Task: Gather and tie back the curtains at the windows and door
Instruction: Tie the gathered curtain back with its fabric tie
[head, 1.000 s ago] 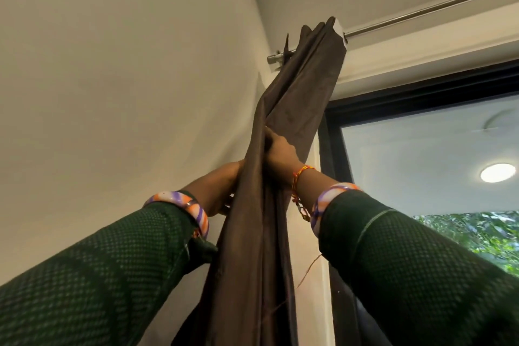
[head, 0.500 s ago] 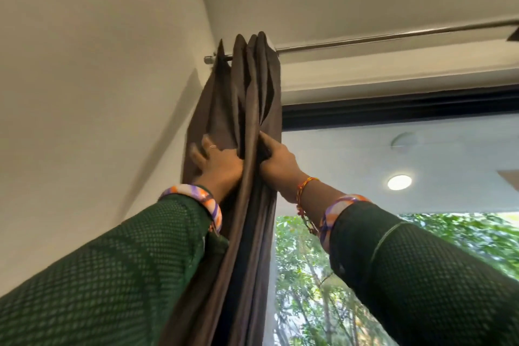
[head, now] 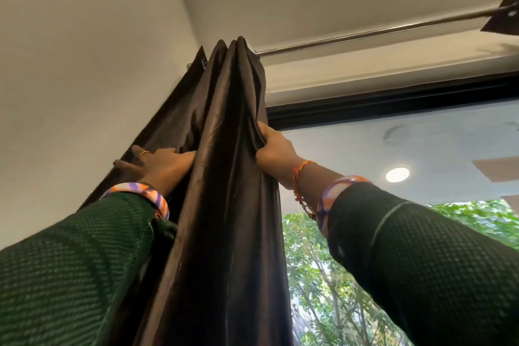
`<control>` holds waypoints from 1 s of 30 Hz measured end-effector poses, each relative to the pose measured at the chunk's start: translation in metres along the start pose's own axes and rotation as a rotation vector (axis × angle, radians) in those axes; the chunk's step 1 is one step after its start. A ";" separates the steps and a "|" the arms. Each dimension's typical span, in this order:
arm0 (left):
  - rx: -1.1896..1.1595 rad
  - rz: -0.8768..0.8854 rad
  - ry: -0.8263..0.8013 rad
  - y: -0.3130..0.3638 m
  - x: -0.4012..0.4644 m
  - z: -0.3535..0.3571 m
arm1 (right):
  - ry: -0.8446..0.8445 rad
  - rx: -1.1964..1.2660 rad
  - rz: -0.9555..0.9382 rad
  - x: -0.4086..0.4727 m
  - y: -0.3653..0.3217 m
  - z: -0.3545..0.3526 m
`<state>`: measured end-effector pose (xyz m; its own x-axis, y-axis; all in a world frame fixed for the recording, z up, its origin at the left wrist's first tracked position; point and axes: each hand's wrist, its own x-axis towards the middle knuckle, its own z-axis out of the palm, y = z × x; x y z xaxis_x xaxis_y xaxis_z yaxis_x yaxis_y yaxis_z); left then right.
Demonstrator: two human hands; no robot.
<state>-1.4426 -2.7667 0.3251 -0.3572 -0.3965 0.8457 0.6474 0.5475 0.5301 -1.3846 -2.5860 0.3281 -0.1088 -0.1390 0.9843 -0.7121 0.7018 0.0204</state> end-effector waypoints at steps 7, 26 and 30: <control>-0.121 -0.190 -0.043 -0.074 0.026 -0.031 | -0.047 0.042 -0.005 0.007 -0.001 0.063; -0.287 0.336 -0.112 0.035 -0.029 0.052 | -0.019 -0.136 0.073 -0.001 0.023 0.016; -0.357 0.311 -0.124 0.095 -0.041 0.072 | 0.029 -0.203 0.062 -0.004 0.029 -0.042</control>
<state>-1.4149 -2.6458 0.3455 -0.1734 -0.1512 0.9732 0.9188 0.3309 0.2151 -1.3752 -2.5355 0.3317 -0.1260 -0.0730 0.9893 -0.5499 0.8352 -0.0084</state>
